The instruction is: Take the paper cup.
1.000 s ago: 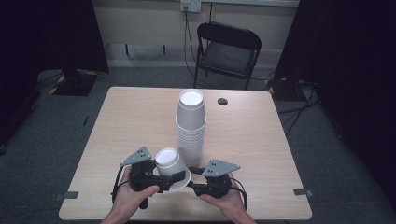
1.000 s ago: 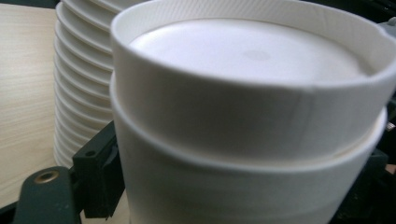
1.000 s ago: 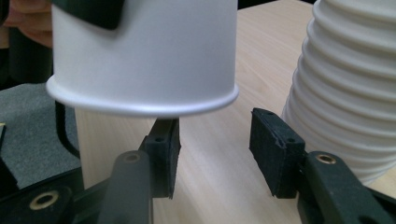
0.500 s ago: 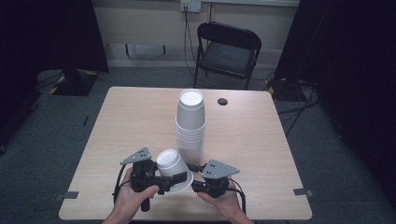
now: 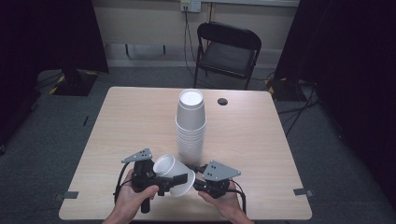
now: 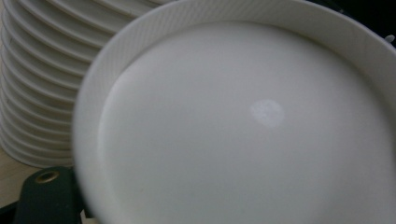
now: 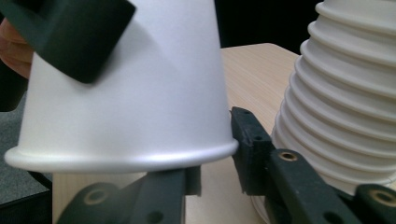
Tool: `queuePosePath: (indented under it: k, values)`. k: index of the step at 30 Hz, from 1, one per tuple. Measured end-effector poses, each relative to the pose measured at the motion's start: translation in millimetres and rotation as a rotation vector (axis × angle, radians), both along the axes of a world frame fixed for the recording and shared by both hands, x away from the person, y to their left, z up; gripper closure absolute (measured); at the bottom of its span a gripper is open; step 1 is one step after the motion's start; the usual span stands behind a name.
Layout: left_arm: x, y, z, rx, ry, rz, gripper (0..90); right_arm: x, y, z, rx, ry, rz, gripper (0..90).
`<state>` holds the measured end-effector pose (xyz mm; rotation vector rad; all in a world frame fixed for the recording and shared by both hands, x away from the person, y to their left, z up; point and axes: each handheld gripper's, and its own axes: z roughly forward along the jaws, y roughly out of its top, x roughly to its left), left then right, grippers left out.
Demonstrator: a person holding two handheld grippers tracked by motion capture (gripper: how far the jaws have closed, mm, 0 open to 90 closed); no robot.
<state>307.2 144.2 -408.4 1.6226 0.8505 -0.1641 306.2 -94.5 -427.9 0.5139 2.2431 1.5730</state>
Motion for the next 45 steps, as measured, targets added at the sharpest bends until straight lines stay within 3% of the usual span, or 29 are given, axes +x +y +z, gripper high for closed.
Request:
queuePosePath:
  k: [3,9,21,26,45]
  values:
    - [0.0,-0.7,-1.4,-0.004,0.001,-0.008,15.2,0.8,-2.2,0.1,0.004,-0.012,-0.018,81.9]
    - [-1.3,-0.8,0.5,-0.010,-0.025,-0.006,14.9,-2.2,-2.5,0.8,0.006,-0.044,-0.028,82.8]
    - [-1.5,2.9,1.7,-0.021,-0.081,-0.001,14.9,-2.4,-1.9,0.7,-0.006,-0.039,-0.009,83.9]
    - [-1.1,5.6,1.4,-0.017,-0.082,0.014,14.3,-2.2,-1.3,0.8,-0.033,-0.029,-0.017,84.0]
    - [-1.2,9.4,5.3,-0.029,-0.126,0.015,14.3,-5.8,-0.8,-0.8,-0.042,-0.003,0.017,84.7]
